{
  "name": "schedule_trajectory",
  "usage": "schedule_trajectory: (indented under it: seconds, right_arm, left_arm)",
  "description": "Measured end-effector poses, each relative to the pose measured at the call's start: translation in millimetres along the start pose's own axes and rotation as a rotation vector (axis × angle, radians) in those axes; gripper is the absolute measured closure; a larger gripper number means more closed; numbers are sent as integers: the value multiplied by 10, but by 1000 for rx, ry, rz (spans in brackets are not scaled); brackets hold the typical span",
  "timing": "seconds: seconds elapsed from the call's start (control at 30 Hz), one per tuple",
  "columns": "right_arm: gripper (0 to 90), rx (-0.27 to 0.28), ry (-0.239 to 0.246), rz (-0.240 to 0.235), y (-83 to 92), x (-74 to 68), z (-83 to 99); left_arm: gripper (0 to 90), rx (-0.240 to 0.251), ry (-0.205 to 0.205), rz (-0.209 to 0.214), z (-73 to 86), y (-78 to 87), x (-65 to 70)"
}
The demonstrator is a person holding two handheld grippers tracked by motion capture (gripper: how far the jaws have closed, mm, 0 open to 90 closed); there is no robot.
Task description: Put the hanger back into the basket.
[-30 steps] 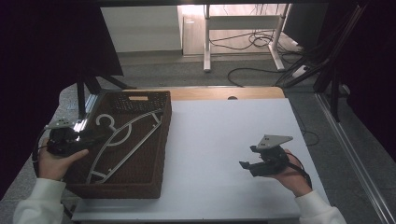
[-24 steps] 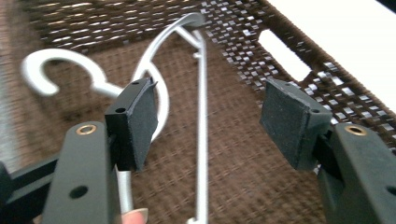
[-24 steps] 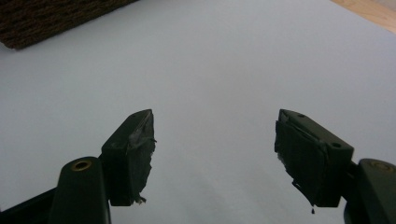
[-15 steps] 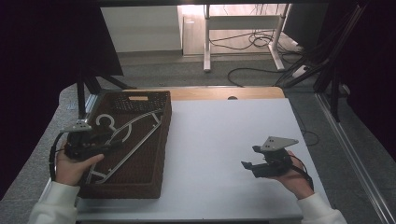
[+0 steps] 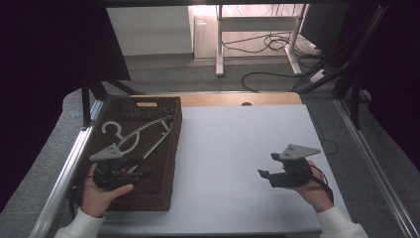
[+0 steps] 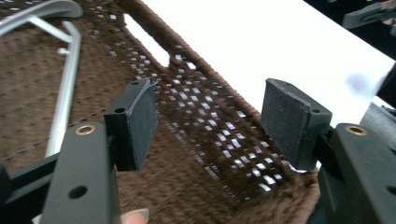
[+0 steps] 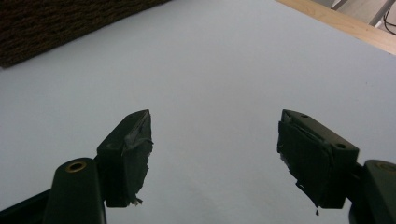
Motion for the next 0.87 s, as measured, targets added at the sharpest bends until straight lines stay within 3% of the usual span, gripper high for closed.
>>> schedule_trajectory:
  seconds: [0.4,0.87]
  right_arm:
    - [263,-13,-8,5,-44,-12,48]
    - [250,-16,-13,7,-30,-19,84]
  left_arm:
    - [351,-19,-9,25,76,-250,153]
    - [274,-12,-13,14,85,-250,177]
Point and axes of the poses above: each handheld gripper's, and its own axes: y roughly backward along the jaws, z roughly out of its underside, x roughly to its right, the point moved 8 cm from there along -y, roughly forward along the jaws, and after that the axes turned 13 degrees about z, right-handed, at the moved point
